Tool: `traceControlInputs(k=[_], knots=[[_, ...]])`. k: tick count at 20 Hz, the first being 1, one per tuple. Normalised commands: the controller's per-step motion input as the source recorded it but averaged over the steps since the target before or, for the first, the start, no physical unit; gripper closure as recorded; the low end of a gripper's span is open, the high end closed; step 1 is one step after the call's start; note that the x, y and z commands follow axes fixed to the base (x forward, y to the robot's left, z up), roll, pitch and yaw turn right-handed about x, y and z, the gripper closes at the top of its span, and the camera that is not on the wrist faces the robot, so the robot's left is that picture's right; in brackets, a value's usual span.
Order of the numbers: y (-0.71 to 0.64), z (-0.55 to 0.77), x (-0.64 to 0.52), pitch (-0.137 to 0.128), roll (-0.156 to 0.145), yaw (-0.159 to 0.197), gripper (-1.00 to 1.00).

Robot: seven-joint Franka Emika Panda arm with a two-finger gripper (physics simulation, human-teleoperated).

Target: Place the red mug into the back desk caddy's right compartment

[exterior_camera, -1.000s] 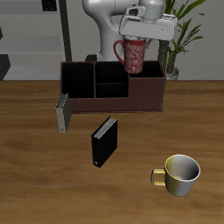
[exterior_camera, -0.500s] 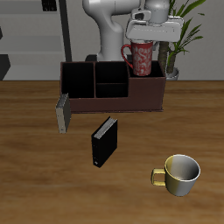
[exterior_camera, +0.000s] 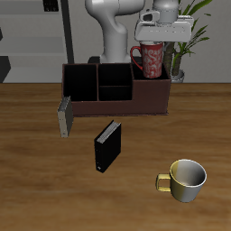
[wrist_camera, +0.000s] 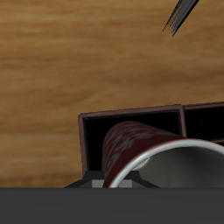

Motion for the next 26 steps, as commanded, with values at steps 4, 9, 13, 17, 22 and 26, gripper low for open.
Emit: traceControlInputs(k=[4,9,13,17,22,26], knots=[[0.15,-0.05,0.02,0.011,0.033,0.014,1.0],[-0.15,-0.08,0.16,0.034,-0.025,-0.05,1.0],[-0.01,-0.34,0.27,0.088,-0.01,-0.072,1.0],[0.03,-0.17,0.05,0.043,0.015,-0.034,1.0],[0.08,-0.33,0.03,0.084,0.037,-0.037,1.0],[-0.1,-0.31,0.01,0.052,0.007,-0.087,1.0]])
